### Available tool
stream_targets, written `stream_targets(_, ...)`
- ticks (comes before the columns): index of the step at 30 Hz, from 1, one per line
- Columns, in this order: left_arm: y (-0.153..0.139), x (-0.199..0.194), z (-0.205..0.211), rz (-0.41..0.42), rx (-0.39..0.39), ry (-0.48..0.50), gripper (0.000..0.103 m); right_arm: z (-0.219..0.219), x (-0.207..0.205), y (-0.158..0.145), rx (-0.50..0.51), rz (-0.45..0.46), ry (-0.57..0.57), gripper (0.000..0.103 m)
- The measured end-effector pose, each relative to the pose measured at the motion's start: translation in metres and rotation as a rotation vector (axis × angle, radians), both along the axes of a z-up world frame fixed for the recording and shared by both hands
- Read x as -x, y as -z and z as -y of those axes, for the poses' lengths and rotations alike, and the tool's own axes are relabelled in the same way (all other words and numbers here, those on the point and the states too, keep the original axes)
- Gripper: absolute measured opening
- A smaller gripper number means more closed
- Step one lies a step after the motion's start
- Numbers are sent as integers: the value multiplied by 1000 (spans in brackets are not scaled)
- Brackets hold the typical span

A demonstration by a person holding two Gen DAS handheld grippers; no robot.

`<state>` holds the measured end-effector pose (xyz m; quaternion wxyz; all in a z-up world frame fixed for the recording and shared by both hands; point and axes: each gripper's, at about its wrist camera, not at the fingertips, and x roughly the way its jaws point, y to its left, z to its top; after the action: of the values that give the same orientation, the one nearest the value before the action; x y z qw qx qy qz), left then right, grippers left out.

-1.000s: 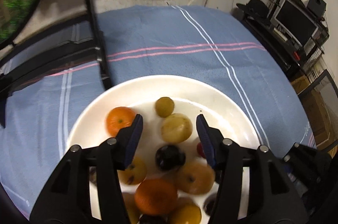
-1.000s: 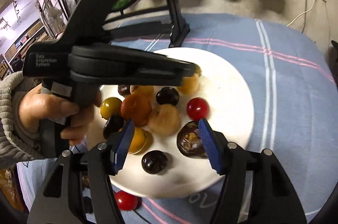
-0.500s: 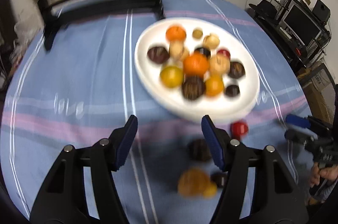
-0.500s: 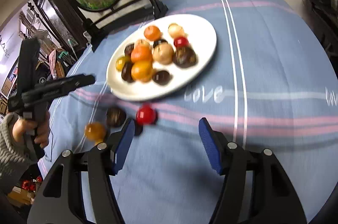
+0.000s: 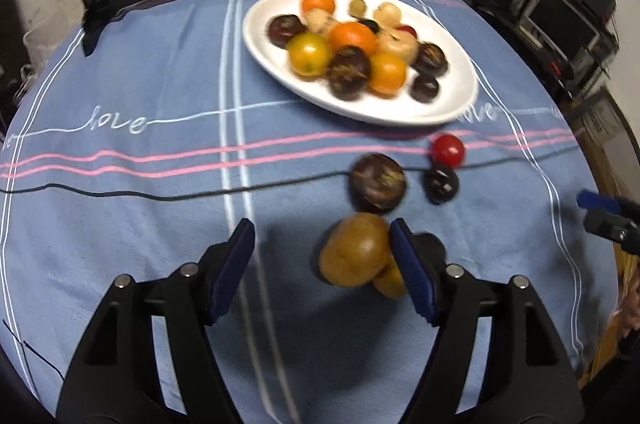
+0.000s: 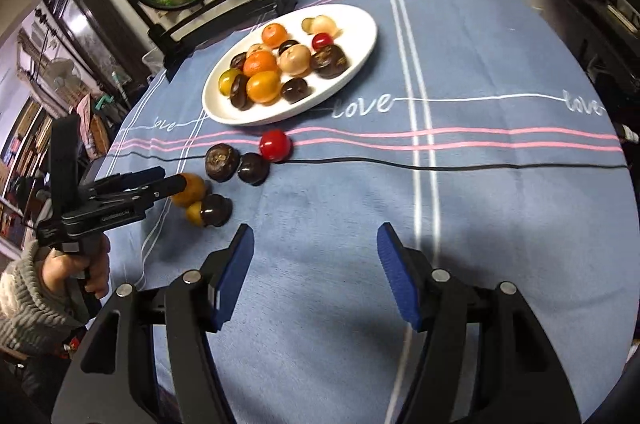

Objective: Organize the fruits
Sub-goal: 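Grasp an orange-brown round fruit with the left tool while the right tool grasps a red tomato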

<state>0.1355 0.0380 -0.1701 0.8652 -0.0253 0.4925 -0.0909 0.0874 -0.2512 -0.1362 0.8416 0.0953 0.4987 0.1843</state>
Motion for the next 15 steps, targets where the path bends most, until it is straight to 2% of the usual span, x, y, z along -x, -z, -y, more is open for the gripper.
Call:
stream_targets(4, -8, -6, -30, 13, -2, -81, 71, 7, 3, -3, -8, -2, 27, 65)
stream_targets(7, -14, -3, -41, 28, -4, -97, 71, 6, 2, -3, -15, -4, 28, 65)
stream_targets(15, -4, 4, -33, 8, -4, -90, 71, -2, -1, 0, -13, -16, -9, 65)
